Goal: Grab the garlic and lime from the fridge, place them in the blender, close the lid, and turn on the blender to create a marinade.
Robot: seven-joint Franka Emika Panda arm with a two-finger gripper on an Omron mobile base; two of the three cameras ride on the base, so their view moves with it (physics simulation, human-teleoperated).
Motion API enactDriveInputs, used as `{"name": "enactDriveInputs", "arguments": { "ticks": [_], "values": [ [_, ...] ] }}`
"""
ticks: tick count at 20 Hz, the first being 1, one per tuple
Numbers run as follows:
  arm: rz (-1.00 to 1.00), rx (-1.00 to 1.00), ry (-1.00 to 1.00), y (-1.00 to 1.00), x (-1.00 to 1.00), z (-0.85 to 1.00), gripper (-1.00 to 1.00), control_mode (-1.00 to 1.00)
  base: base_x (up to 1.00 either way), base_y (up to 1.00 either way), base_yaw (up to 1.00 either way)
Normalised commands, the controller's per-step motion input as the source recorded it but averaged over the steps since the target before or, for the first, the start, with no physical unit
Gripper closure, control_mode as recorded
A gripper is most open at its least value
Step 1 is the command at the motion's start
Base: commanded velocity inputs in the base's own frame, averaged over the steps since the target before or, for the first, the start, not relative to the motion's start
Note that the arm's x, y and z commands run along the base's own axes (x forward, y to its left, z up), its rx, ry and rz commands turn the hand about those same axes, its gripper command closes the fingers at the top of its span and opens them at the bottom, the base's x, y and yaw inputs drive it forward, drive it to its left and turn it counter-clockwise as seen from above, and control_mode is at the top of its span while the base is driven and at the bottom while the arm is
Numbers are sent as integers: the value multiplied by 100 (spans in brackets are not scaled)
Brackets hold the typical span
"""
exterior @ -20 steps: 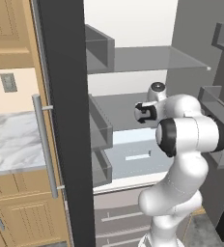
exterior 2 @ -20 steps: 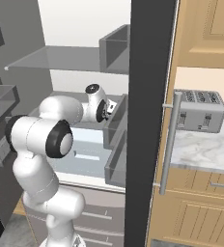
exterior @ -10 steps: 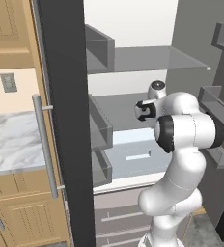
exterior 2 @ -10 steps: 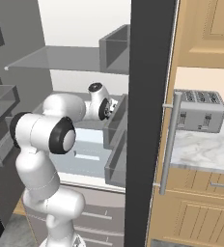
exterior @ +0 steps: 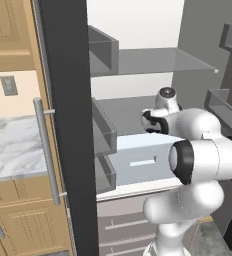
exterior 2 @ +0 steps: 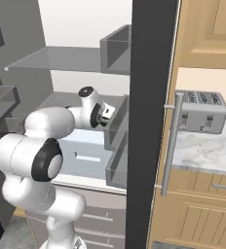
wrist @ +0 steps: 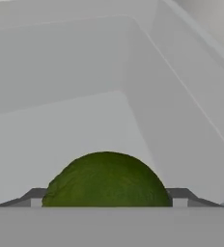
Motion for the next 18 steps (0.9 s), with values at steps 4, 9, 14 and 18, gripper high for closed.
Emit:
{"name": "enactDriveInputs", "arguments": {
  "ticks": [4,9,14,18],
  "values": [
    [1,-2,-27,36,-100,46,100,-100,0,0,0],
    [2,-6,-14,53,-100,88,100,-100,0,0,0],
    [2,-1,3,58,-100,100,100,-100,0,0,0],
    [6,0,22,47,-100,100,100,-100,0,0,0]
  ]
}}
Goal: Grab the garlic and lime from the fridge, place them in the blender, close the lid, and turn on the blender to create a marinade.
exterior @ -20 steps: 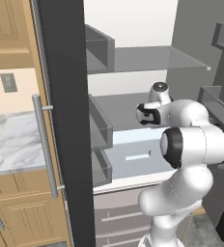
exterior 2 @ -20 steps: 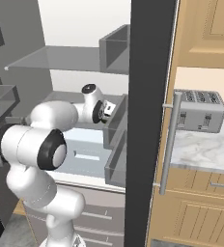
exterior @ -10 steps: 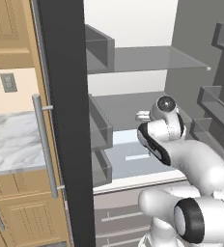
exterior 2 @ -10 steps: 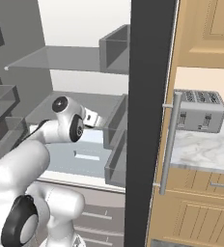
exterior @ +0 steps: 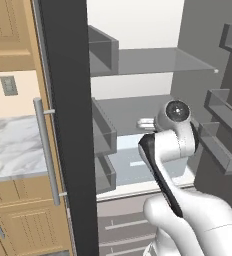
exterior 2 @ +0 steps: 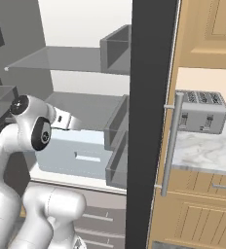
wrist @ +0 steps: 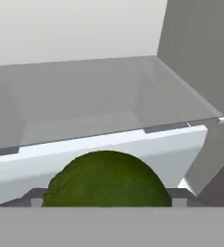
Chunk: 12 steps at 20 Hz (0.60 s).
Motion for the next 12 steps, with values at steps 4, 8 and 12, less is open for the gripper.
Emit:
{"name": "enactDriveInputs", "arguments": {
  "ticks": [4,8,12],
  "values": [
    [12,0,23,20,-100,96,100,-100,0,0,0],
    [24,0,27,4,-88,52,100,-100,0,0,0],
    [9,0,7,1,-28,6,100,-100,0,0,0]
  ]
}}
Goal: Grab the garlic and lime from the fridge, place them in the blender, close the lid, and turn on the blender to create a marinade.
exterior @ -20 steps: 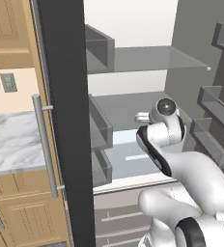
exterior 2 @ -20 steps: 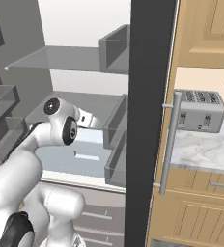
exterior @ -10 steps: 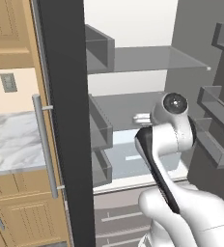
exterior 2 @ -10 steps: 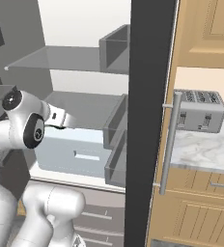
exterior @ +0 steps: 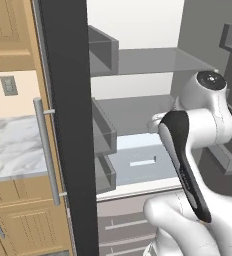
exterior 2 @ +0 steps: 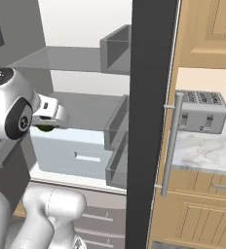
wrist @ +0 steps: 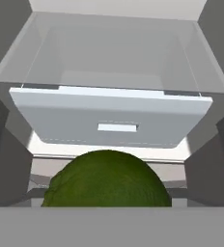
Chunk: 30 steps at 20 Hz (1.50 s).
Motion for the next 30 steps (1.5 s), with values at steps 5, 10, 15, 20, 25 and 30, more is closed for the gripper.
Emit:
{"name": "enactDriveInputs", "arguments": {
  "ticks": [5,10,15,20,25,30],
  "values": [
    [0,0,0,0,-16,-2,100,-100,0,0,0],
    [0,0,0,0,0,0,100,100,-97,0,4],
    [0,0,0,0,0,0,100,100,-100,-2,-5],
    [0,0,0,0,0,0,100,100,-95,-17,-54],
    [0,0,0,0,0,0,100,100,-51,-2,-73],
    [0,0,0,0,0,0,100,100,-7,-27,-77]
  ]
}}
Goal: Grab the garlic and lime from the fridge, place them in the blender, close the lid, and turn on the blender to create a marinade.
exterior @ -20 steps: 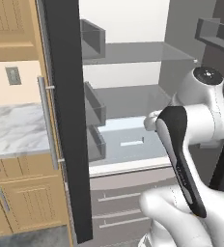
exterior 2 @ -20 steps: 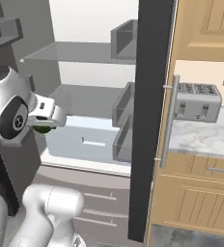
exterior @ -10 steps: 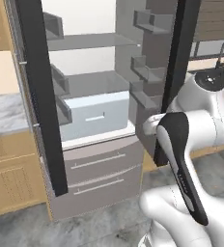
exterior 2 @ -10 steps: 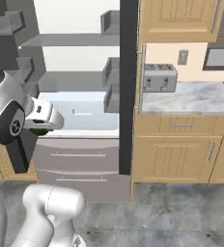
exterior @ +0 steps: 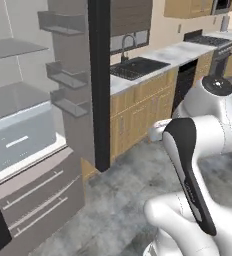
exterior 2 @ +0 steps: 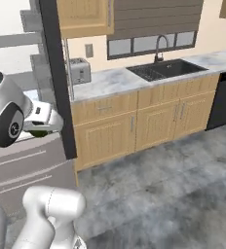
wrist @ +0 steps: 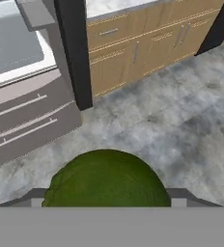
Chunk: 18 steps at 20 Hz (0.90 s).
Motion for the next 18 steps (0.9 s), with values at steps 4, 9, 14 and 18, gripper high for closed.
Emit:
{"name": "enactDriveInputs", "arguments": {
  "ticks": [4,9,14,18],
  "values": [
    [0,0,0,0,0,0,100,100,7,-48,-75],
    [0,0,0,0,0,0,100,100,37,-52,-64],
    [0,0,0,0,0,0,100,100,63,-71,-52],
    [0,0,0,0,0,0,100,100,80,-81,-44]
  ]
}}
